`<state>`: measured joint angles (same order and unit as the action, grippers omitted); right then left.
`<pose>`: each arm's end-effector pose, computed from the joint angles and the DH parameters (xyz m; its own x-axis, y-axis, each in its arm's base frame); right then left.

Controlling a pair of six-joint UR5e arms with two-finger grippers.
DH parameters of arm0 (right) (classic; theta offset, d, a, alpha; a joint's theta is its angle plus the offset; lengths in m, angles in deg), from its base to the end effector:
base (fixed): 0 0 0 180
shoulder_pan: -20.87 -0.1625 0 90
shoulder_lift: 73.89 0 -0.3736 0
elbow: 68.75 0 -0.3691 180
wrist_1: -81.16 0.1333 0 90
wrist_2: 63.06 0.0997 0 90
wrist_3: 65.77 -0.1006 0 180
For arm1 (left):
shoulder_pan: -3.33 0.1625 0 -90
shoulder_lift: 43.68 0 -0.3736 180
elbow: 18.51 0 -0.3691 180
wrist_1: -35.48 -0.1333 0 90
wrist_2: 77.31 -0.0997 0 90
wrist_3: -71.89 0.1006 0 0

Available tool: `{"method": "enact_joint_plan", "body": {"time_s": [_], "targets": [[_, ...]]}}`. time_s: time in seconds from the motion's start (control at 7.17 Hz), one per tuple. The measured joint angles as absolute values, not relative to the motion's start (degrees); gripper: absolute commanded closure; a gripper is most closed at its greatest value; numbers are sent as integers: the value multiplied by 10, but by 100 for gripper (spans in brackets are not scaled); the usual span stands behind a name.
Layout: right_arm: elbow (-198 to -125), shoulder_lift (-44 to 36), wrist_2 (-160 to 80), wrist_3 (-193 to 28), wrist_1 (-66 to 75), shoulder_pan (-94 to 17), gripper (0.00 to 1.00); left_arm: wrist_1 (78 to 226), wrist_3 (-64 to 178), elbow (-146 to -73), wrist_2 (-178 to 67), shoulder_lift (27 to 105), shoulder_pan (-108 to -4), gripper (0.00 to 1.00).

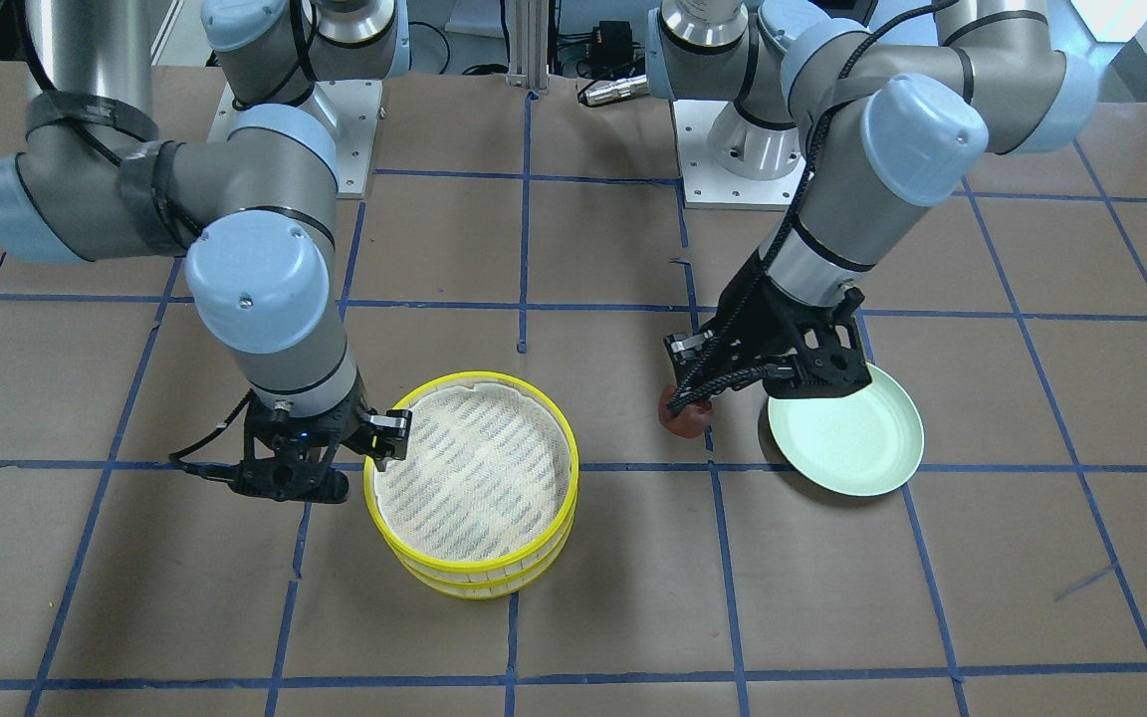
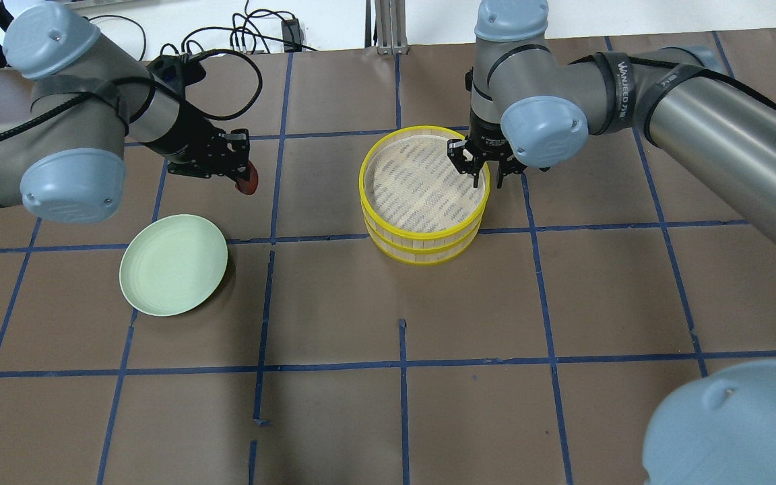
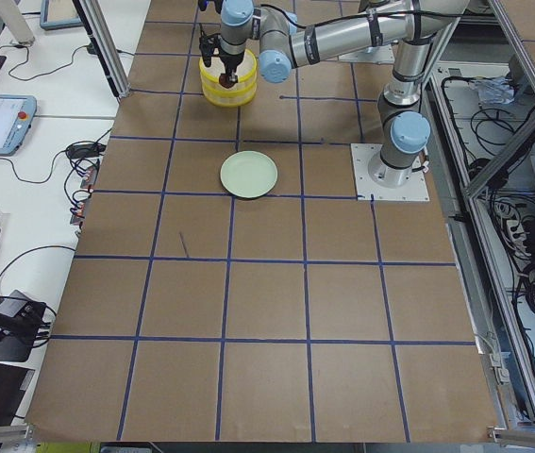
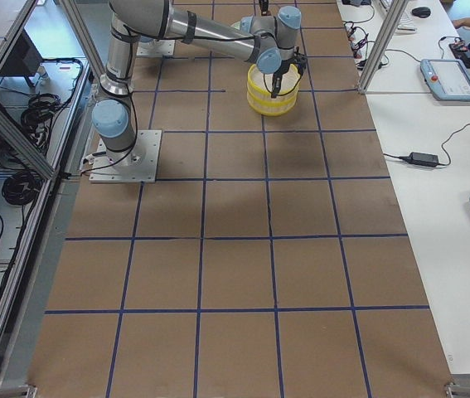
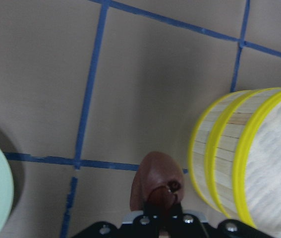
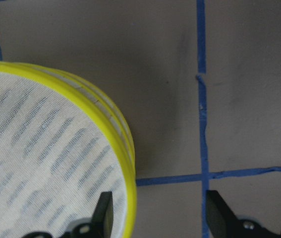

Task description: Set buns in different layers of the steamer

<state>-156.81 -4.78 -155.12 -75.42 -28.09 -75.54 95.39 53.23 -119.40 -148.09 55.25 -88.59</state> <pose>0.1939 -0.5644 0.2917 -0.9978 0.0568 0.0346 0.0564 0.9983 -0.0112 -0.1838 -0.5144 0.3307 -0.9028 -0.2291 0.3639 -0.2701 0.9606 -0.0653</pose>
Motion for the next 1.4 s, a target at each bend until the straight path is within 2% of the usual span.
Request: {"method": "enact_joint_plan", "body": {"time_s": [0.28, 0.42, 0.56, 0.84, 1.4], "targets": [[-1538, 18, -1550, -668, -176, -694, 26, 891, 411, -1184, -1472, 584, -954, 88], [-1525, 58, -1547, -640, -107, -676, 26, 828, 345, -1182, -1472, 617, -987, 51], [-1518, 94, -1528, -626, -41, -672, 25, 782, 297, -1181, -1472, 646, -1013, 1], [-1518, 123, -1491, -622, 9, -675, 24, 748, 260, -1178, -1474, 669, -1034, 0], [-1528, 131, -1505, -662, 3, -678, 17, 749, 281, -1158, -1477, 669, -1037, 0]]}}
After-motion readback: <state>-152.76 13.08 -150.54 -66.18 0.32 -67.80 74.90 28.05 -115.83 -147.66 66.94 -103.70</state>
